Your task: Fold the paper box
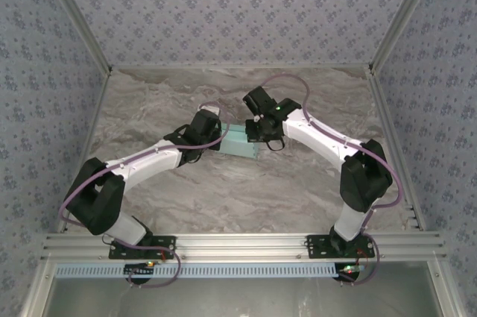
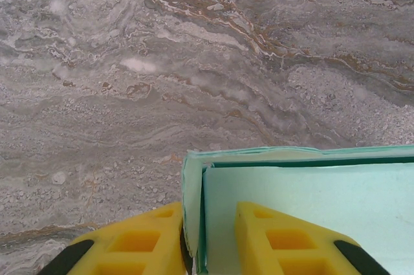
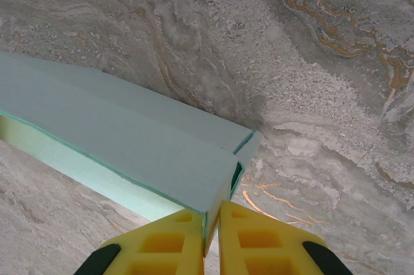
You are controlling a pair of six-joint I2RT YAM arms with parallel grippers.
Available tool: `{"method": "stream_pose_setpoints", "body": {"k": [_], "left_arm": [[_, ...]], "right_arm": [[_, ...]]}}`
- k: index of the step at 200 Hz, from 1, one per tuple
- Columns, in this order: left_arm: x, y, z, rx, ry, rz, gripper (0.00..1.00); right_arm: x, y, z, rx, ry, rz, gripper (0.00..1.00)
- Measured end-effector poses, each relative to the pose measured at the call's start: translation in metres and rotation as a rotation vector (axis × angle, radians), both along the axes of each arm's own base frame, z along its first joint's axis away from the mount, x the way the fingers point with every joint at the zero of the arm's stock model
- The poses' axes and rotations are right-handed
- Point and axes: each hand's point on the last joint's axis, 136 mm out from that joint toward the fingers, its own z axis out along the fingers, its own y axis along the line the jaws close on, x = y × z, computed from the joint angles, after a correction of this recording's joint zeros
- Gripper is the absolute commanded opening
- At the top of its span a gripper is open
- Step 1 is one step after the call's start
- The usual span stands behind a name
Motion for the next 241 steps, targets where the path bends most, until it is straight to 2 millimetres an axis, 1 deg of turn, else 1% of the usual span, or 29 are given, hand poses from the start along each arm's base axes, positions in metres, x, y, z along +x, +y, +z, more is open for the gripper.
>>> {"method": "stream_pose_setpoints", "body": {"k": [18,52,88,115,128,155,179,196,219,241], "left_arm": [[0.000,0.000,0.000,-0.005,0.001,0.004,0.25],[0.000,0.000,0.000,-0.010,0.003,0.008,0.25],[0.000,-0.001,0.000,-0.017,0.006,0.015,0.26],[0.000,-0.001,0.000,-0.021,0.007,0.018,0.26],[0.000,-0.001,0.000,-0.023,0.008,0.019,0.26],[-0.001,-0.003,0.000,-0.028,0.005,0.018,0.25],[-0.001,-0.005,0.000,-0.029,0.004,0.014,0.25],[-0.002,-0.007,0.000,-0.032,0.001,0.009,0.25],[-0.001,-0.007,0.000,-0.033,0.000,0.009,0.25],[-0.001,-0.007,0.000,-0.034,-0.002,0.009,0.25]], "right_arm": [[0.001,0.001,-0.001,0.006,-0.003,-0.009,0.14],[-0.001,-0.001,-0.009,0.007,0.011,-0.027,0.14],[-0.001,-0.002,-0.011,-0.009,-0.001,-0.033,0.14],[-0.002,-0.002,-0.017,-0.023,-0.011,-0.034,0.15],[-0.002,-0.003,-0.021,-0.029,-0.016,-0.033,0.17],[-0.002,-0.001,-0.020,-0.014,-0.035,-0.037,0.25],[-0.005,0.003,-0.015,0.015,-0.040,-0.033,0.35],[-0.008,0.003,-0.009,0.034,-0.049,-0.018,0.40],[-0.014,0.004,0.008,0.084,-0.074,0.009,0.45],[-0.020,0.000,0.023,0.119,-0.097,0.057,0.47]]}}
